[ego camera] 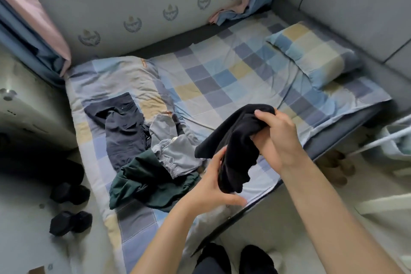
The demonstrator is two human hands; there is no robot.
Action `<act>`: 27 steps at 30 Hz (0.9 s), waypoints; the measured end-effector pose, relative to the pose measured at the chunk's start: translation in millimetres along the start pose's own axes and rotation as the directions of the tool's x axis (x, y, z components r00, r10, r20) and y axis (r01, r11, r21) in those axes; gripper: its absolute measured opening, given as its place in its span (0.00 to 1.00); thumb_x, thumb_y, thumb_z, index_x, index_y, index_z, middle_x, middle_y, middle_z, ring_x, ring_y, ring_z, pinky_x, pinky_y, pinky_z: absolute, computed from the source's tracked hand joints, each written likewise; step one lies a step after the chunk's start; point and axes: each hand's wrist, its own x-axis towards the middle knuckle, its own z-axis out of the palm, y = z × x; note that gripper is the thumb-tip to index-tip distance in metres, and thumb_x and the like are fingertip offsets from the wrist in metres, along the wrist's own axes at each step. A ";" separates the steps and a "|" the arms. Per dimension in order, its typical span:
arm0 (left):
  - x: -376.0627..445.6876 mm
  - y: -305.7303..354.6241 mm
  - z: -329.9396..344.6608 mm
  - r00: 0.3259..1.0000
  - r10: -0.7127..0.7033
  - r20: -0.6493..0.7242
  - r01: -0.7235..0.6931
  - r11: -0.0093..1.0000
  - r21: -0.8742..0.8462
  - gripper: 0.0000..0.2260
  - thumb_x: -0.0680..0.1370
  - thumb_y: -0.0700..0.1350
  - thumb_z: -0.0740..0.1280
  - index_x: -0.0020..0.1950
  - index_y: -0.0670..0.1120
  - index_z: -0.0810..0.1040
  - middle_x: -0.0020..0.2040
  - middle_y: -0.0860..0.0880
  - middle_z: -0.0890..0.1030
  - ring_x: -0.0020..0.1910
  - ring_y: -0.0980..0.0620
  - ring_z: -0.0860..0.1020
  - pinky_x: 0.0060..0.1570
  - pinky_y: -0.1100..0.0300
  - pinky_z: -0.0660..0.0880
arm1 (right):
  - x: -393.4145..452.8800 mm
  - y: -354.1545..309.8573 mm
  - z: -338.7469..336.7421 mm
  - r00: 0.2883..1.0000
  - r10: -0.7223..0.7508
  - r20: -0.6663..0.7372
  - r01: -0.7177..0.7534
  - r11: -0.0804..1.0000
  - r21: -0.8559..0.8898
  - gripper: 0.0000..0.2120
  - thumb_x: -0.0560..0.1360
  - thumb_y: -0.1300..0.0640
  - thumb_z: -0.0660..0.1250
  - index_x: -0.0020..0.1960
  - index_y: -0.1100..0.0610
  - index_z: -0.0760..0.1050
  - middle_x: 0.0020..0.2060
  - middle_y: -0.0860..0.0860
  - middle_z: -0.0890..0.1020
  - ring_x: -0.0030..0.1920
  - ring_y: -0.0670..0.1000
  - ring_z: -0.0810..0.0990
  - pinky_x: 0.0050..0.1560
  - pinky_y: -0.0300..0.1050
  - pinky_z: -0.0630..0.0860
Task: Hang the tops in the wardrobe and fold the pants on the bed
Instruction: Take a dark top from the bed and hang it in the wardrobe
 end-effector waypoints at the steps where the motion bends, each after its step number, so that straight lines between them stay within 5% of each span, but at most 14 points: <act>1: 5.2 6.0 5.7 0.999 0.013 -0.044 -0.011 0.999 0.040 0.37 0.71 0.45 0.77 0.74 0.59 0.62 0.69 0.62 0.70 0.67 0.65 0.69 0.62 0.67 0.69 | -0.7 -6.7 -9.5 1.000 -0.018 -0.006 0.019 1.000 0.021 0.09 0.78 0.69 0.57 0.58 0.63 0.69 0.45 0.60 0.72 0.44 0.56 0.74 0.45 0.47 0.73; 3: 20.2 23.6 22.8 0.989 0.053 -0.138 -0.035 0.990 0.135 0.14 0.78 0.40 0.68 0.55 0.60 0.78 0.52 0.63 0.79 0.52 0.64 0.77 0.51 0.62 0.72 | -4.7 -23.8 -35.2 0.996 -0.068 -0.050 0.072 0.994 0.083 0.09 0.78 0.69 0.58 0.58 0.63 0.69 0.43 0.59 0.74 0.42 0.54 0.76 0.42 0.45 0.76; 4: 26.1 28.5 27.0 0.979 0.050 -0.199 -0.022 0.990 0.139 0.15 0.80 0.39 0.64 0.45 0.60 0.79 0.42 0.62 0.79 0.42 0.62 0.76 0.44 0.62 0.71 | -6.4 -30.2 -46.6 0.993 -0.089 -0.079 0.097 0.991 0.094 0.09 0.78 0.68 0.58 0.58 0.63 0.69 0.43 0.59 0.75 0.41 0.53 0.78 0.41 0.44 0.77; 6: 36.6 38.7 29.5 0.942 -0.017 -0.334 0.024 1.000 0.016 0.14 0.81 0.38 0.61 0.41 0.53 0.79 0.35 0.55 0.77 0.34 0.57 0.74 0.36 0.59 0.70 | -10.3 -43.5 -73.6 0.980 -0.121 -0.159 0.132 0.989 0.061 0.09 0.78 0.66 0.60 0.59 0.64 0.70 0.44 0.60 0.77 0.42 0.54 0.80 0.39 0.45 0.78; 10: 65.1 85.1 37.7 0.923 -0.042 -0.383 0.033 0.999 -0.030 0.14 0.81 0.37 0.58 0.42 0.47 0.79 0.35 0.50 0.78 0.37 0.50 0.75 0.37 0.55 0.69 | -22.4 -77.3 -145.9 0.913 -0.244 -0.328 0.170 0.956 -0.239 0.04 0.77 0.63 0.66 0.50 0.58 0.74 0.43 0.53 0.82 0.40 0.47 0.82 0.34 0.41 0.78; 14: 93.1 158.0 71.7 0.961 0.048 -0.272 -0.026 0.996 0.082 0.17 0.81 0.40 0.59 0.43 0.53 0.84 0.41 0.50 0.85 0.41 0.52 0.83 0.41 0.62 0.77 | -31.2 -106.0 -211.0 0.824 -0.440 -0.356 0.135 0.764 -0.631 0.08 0.73 0.58 0.71 0.42 0.50 0.72 0.36 0.47 0.79 0.30 0.37 0.78 0.29 0.33 0.74; 16: 104.3 188.1 100.2 0.980 0.067 -0.187 -0.043 0.991 0.127 0.18 0.81 0.42 0.60 0.40 0.58 0.85 0.39 0.53 0.85 0.38 0.56 0.83 0.37 0.66 0.78 | -35.8 -122.3 -242.1 0.791 -0.460 -0.404 0.094 0.743 -0.663 0.08 0.72 0.54 0.72 0.43 0.49 0.72 0.39 0.47 0.78 0.35 0.40 0.79 0.33 0.38 0.77; 19: 113.3 212.7 153.0 0.997 0.023 -0.072 -0.015 0.994 0.106 0.15 0.80 0.44 0.62 0.41 0.54 0.86 0.40 0.47 0.86 0.39 0.51 0.84 0.39 0.56 0.81 | -46.9 -143.0 -280.3 0.790 -0.358 -0.497 0.082 0.866 -0.494 0.09 0.73 0.55 0.70 0.51 0.50 0.73 0.51 0.54 0.79 0.44 0.51 0.81 0.36 0.44 0.78; 22: 119.0 215.9 211.3 0.998 -0.020 0.053 0.018 0.999 0.034 0.13 0.81 0.46 0.63 0.45 0.49 0.86 0.38 0.46 0.85 0.35 0.52 0.83 0.29 0.63 0.76 | -70.5 -154.2 -305.8 0.840 -0.332 -0.429 0.162 0.908 -0.387 0.12 0.75 0.61 0.68 0.56 0.51 0.73 0.53 0.54 0.80 0.47 0.50 0.82 0.41 0.43 0.80; 27: 134.9 210.3 306.0 0.986 -0.024 0.162 -0.001 0.989 0.151 0.16 0.80 0.48 0.64 0.42 0.37 0.80 0.34 0.46 0.78 0.32 0.51 0.76 0.34 0.57 0.70 | -111.5 -157.1 -327.8 0.975 -0.216 -0.059 0.149 0.819 -0.554 0.07 0.77 0.60 0.67 0.50 0.49 0.78 0.46 0.43 0.84 0.49 0.40 0.82 0.46 0.34 0.78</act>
